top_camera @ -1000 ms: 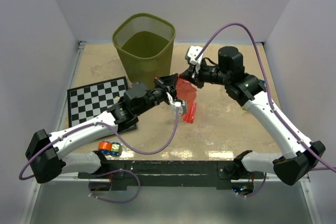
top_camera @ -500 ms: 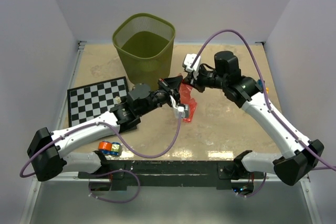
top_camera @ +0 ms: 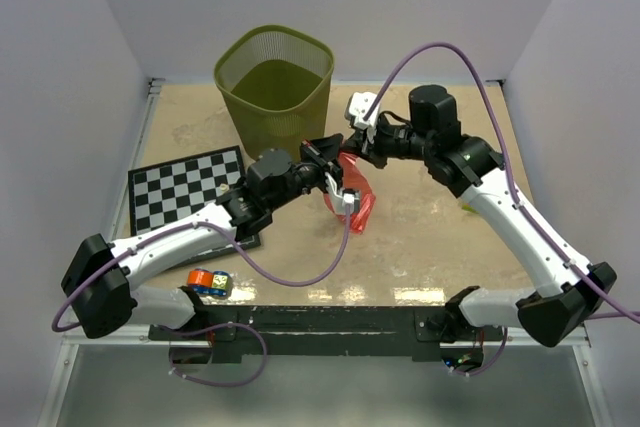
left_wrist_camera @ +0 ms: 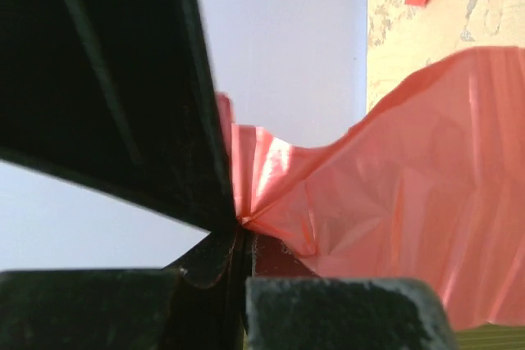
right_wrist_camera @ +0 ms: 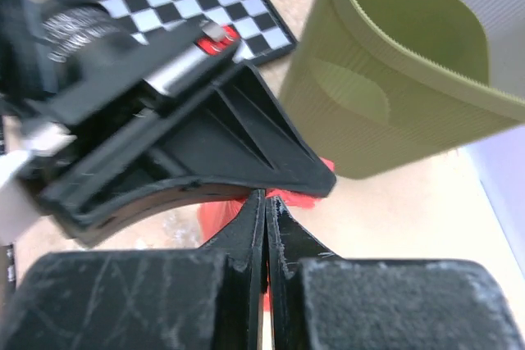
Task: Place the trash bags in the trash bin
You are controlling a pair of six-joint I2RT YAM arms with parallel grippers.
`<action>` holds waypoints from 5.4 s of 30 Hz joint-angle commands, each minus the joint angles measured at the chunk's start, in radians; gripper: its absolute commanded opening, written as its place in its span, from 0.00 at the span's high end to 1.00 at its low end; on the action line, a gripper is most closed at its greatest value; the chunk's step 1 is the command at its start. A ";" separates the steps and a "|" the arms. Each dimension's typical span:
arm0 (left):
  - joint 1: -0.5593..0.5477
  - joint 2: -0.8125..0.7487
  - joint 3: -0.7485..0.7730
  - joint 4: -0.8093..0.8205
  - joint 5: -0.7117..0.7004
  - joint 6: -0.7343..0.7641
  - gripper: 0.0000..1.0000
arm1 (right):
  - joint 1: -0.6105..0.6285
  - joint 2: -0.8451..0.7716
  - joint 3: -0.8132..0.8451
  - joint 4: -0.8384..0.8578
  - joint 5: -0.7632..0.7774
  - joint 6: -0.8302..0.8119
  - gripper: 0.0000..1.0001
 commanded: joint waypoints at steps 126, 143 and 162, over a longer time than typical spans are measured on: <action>-0.054 -0.044 0.028 0.133 0.009 0.049 1.00 | -0.071 -0.087 -0.221 0.079 0.011 0.028 1.00; -0.059 -0.038 0.030 0.147 0.011 0.046 1.00 | -0.071 -0.068 -0.232 0.084 0.028 -0.008 1.00; -0.073 -0.045 -0.010 0.041 -0.016 -0.010 1.00 | -0.074 -0.076 -0.181 0.143 -0.066 0.081 1.00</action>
